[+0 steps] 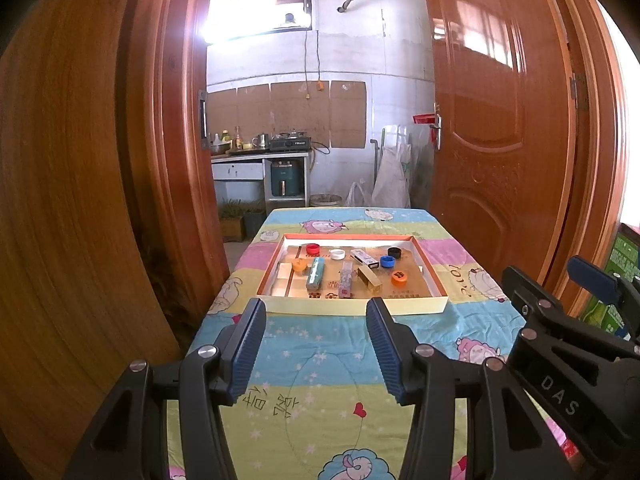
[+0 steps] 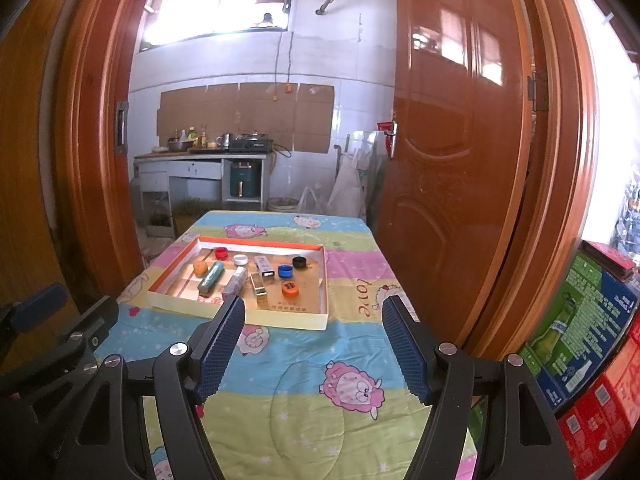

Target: Organize rigid objects

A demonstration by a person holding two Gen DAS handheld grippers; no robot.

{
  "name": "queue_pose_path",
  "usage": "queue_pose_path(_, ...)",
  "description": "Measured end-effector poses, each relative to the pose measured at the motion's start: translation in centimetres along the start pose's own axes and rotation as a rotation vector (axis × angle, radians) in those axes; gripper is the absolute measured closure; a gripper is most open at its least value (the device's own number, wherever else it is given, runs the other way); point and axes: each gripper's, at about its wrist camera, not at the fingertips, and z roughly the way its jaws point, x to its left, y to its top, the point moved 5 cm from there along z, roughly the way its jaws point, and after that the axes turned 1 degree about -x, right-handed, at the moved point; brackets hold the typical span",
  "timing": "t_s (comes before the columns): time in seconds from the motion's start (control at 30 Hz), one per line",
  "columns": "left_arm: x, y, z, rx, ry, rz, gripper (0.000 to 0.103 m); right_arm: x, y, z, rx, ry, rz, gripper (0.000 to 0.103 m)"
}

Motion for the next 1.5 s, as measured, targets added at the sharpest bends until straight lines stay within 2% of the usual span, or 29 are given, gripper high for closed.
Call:
queue_pose_path(0.63,-0.4,-0.2,0.4,0.032,-0.001,0.015,0.051,0.1,-1.1,0.4,0.017,0.072,0.032,0.030)
queue_pose_path(1.5,-0.4,-0.6,0.9,0.049,0.004,0.001,0.051,-0.1,-1.3,1.1,0.037,0.073,0.034,0.030)
